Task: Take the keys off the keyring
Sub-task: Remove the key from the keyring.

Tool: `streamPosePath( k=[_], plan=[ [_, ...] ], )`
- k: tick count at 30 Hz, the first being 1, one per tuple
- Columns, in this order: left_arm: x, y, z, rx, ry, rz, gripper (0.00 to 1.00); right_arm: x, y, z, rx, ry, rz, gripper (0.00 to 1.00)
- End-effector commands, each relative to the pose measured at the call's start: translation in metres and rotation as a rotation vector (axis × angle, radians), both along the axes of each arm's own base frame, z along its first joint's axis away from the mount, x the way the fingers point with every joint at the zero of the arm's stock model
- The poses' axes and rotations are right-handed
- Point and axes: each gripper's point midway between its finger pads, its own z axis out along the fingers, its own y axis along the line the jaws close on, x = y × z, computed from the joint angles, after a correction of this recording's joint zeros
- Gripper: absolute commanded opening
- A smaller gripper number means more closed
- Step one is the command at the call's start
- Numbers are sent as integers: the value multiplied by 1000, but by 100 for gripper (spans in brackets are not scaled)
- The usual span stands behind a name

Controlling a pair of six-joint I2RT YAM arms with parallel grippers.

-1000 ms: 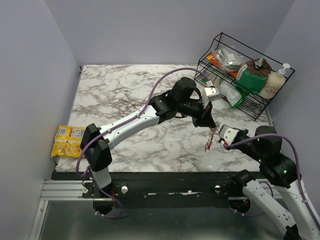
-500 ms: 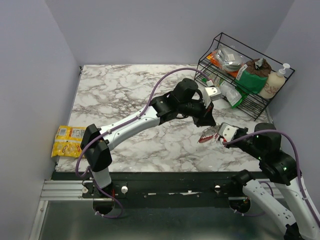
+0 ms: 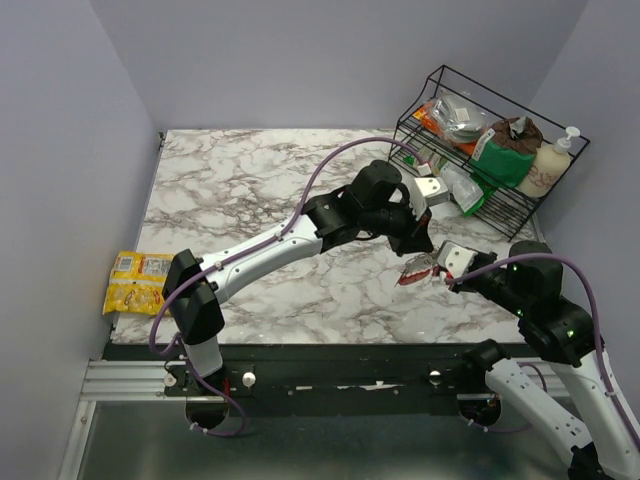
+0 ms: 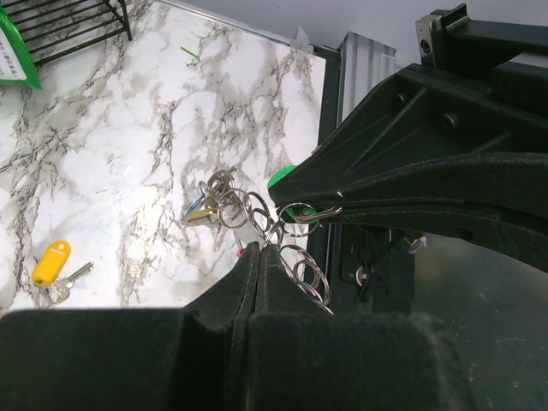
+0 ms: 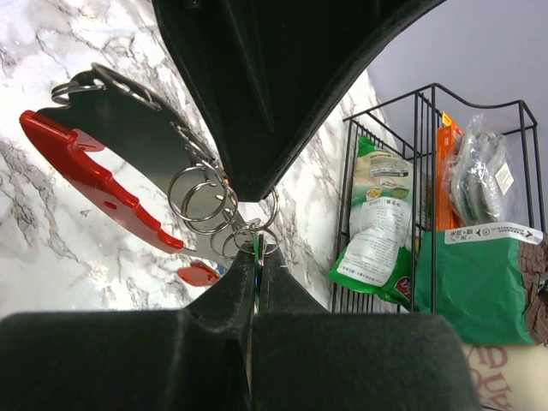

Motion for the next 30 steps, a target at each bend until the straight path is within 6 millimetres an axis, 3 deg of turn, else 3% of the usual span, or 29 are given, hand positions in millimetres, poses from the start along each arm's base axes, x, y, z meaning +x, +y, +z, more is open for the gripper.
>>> streamPosePath(
  k=[1,8,16,24,30],
  plan=[
    [22,1,-11,53,-62,79,0,-5,-2,17,27,-20,-5,1],
    [16,-5,-17,68,-54,59,0,-5,-1,28,26,-35,5,1],
    [5,-11,-24,76,-40,19,0,-2,1,25,18,-35,16,1],
    [-1,-12,-12,59,-52,-14,0,-1,5,31,23,-32,27,1],
    [-4,-15,-24,75,-23,-31,0,1,12,34,27,-22,58,1]
  ],
)
